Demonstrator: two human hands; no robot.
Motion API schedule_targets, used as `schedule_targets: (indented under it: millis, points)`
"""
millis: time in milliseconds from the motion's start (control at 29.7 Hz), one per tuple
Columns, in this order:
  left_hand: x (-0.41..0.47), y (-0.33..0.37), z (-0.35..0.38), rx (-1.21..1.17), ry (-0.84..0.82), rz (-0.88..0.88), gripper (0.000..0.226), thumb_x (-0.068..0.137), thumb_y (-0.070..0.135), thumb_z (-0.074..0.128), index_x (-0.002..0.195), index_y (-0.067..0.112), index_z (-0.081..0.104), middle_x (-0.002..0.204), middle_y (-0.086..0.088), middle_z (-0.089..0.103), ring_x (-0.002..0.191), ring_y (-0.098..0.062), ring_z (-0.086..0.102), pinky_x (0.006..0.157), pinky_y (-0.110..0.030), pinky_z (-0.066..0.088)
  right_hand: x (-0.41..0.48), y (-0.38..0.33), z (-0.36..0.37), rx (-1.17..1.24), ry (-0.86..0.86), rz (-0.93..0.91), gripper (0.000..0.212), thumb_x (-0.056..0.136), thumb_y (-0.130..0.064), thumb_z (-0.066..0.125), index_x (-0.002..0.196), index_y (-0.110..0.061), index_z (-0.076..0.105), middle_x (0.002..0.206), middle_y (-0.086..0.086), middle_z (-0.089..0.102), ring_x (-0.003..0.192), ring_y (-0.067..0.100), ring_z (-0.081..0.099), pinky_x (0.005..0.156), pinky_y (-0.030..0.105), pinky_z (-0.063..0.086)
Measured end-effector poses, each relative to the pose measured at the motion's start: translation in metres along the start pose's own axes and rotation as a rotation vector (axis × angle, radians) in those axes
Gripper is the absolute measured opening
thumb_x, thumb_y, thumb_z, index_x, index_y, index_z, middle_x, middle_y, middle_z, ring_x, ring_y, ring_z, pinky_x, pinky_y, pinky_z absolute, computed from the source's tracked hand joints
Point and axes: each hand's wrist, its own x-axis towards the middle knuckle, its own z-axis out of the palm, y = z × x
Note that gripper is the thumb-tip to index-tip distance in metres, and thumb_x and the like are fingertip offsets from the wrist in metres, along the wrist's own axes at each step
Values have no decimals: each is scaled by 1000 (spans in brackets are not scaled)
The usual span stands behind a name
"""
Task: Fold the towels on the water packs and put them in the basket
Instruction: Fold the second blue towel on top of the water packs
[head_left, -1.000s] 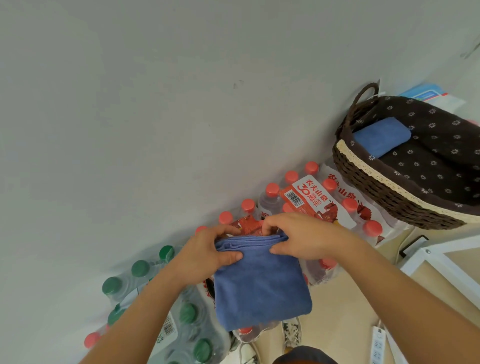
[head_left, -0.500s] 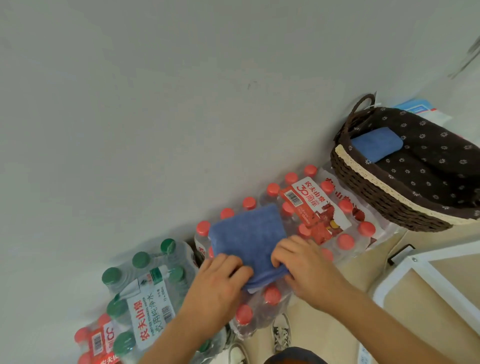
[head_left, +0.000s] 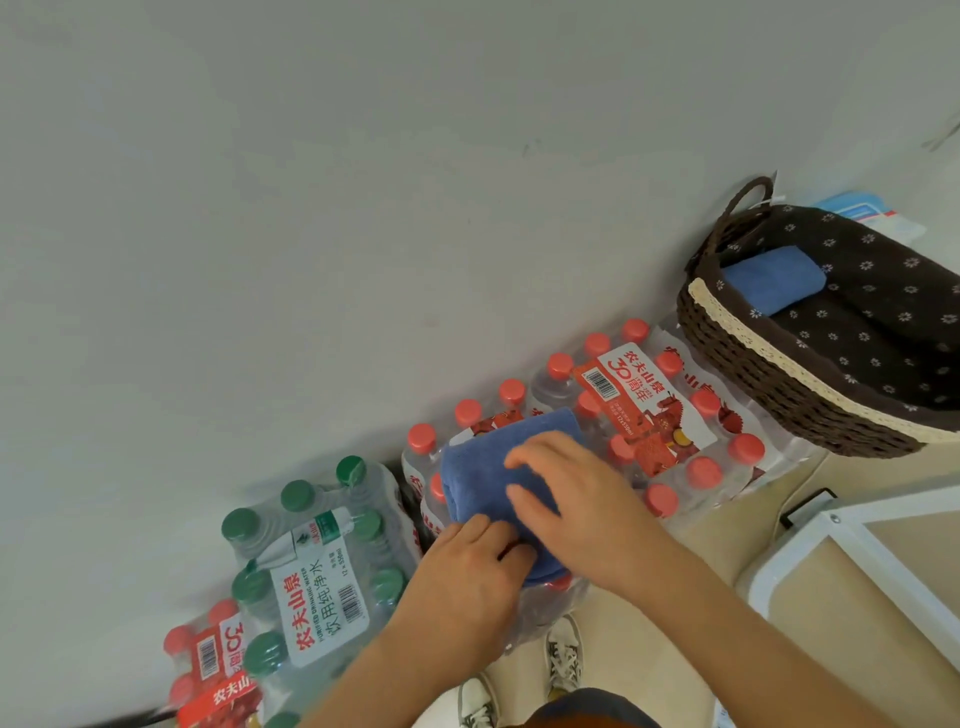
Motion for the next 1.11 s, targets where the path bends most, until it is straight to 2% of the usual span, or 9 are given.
schedule_targets:
  millis: [101, 236, 337, 404, 538, 740, 875, 976, 1111]
  points:
    - [-6, -4, -19, -345, 47, -73, 24, 74, 12, 57, 87, 27, 70, 81, 12, 65, 73, -2, 52, 67, -22, 46, 2, -10, 17, -109, -164, 86, 47, 97, -46, 41, 138, -22, 40, 135, -2, 43, 107, 17, 56, 83, 30, 47]
    - [-8, -50, -37, -397, 341, -389, 36, 74, 1, 58, 94, 29, 68, 91, 17, 65, 82, 0, 58, 73, -20, 49, -4, -24, 27, -201, -128, 131, 57, 88, -66, 35, 124, -22, 39, 117, 1, 46, 86, 19, 59, 65, 28, 48]
    - [11, -76, -37, -272, 245, -377, 42, 79, 14, 67, 119, 25, 61, 119, 6, 60, 103, -13, 58, 86, -22, 46, -6, -37, 49, -338, -34, 115, 63, 74, -75, 34, 97, -17, 45, 89, 5, 50, 67, 20, 54, 51, 29, 47]
    - [27, -79, -37, -273, 130, -308, 50, 77, 17, 68, 125, 24, 58, 123, 5, 57, 107, -14, 56, 86, -23, 45, -5, -40, 59, -386, 4, 108, 60, 66, -70, 50, 91, -15, 48, 82, 8, 52, 66, 23, 56, 48, 33, 50]
    - [40, -86, -39, -215, 32, -168, 46, 78, 14, 62, 123, 24, 57, 110, 0, 63, 96, -19, 57, 77, -26, 44, -11, -37, 65, -417, -43, 136, 54, 50, -44, 76, 86, -14, 50, 84, 11, 53, 72, 29, 60, 55, 37, 54]
    - [38, -105, -31, -353, 161, -124, 41, 66, 0, 52, 93, 28, 62, 82, 6, 67, 70, -9, 56, 66, -31, 48, -31, -22, 74, -441, -6, 53, 43, 63, -30, 66, 96, -14, 45, 100, 18, 63, 104, 40, 64, 78, 44, 58]
    - [41, -116, -20, -513, 199, -203, 46, 63, -17, 50, 85, 18, 71, 79, 2, 67, 64, -10, 61, 64, -35, 52, -52, -12, 93, -520, 11, -11, 45, 87, -34, 40, 119, -5, 56, 124, 25, 60, 119, 43, 55, 100, 52, 45]
    - [43, -111, -25, -287, 246, -113, 41, 64, -11, 51, 84, 18, 72, 88, 2, 70, 78, -16, 60, 70, -39, 53, -67, -2, 103, -579, 1, -55, 59, 88, -37, 40, 136, -3, 40, 140, 23, 48, 130, 38, 46, 108, 48, 22]
    - [33, -68, -35, -33, 191, 189, 34, 77, 16, 45, 98, 14, 72, 113, -1, 67, 107, -20, 57, 94, -34, 45, -68, -6, 103, -549, 7, -12, 68, 79, -38, 44, 137, -2, 38, 140, 23, 48, 131, 39, 44, 107, 48, 21]
